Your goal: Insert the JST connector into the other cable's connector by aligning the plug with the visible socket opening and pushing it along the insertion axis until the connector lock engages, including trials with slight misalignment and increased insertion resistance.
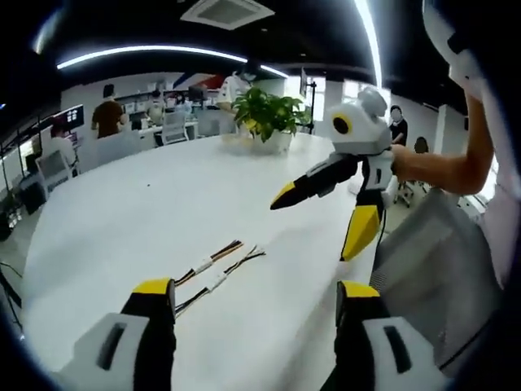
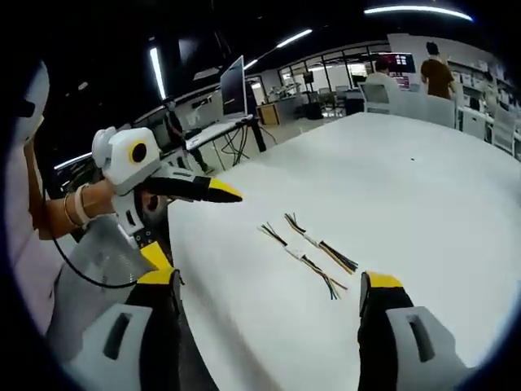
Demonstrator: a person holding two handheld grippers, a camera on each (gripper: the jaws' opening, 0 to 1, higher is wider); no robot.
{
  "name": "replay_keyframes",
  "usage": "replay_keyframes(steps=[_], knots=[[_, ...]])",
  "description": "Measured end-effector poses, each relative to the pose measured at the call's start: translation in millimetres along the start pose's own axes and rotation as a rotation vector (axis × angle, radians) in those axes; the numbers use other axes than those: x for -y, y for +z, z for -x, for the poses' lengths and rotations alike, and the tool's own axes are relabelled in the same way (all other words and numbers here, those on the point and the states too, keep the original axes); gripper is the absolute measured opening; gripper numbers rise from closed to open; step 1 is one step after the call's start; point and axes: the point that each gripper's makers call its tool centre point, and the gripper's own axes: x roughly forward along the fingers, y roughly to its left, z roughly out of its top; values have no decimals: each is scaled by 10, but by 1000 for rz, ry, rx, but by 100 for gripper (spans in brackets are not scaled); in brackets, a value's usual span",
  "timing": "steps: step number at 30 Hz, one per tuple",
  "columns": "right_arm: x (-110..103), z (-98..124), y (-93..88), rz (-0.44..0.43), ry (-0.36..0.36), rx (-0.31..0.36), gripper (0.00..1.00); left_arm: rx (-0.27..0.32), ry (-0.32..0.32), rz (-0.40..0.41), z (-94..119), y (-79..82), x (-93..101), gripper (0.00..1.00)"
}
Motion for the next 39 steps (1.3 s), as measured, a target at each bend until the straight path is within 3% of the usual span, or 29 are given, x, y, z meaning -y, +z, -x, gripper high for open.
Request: replay_keyframes(steps=[4,8,11,20,25,33,39], knots=[[-39,45,65,-16,-6,22,90,9,43,17,82,7,-31,79],[-66,93,117,13,-14,39,88,57,56,97,154,60,-29,81],[-14,147,121,23,-40,38,88,125,46,172,216,156,-4,83],[18,408,156,12,-115,70,87,107,118,145,348,136,-39,83],[64,454,56,-6,-174,54,87,36,147,85,362,2,5,84],[20,521,94,-30,-215,108,90,63,158,150,420,-25,73,86],[47,622,40,-75,-262,108,99,68,186,179,452,-46,40,91]])
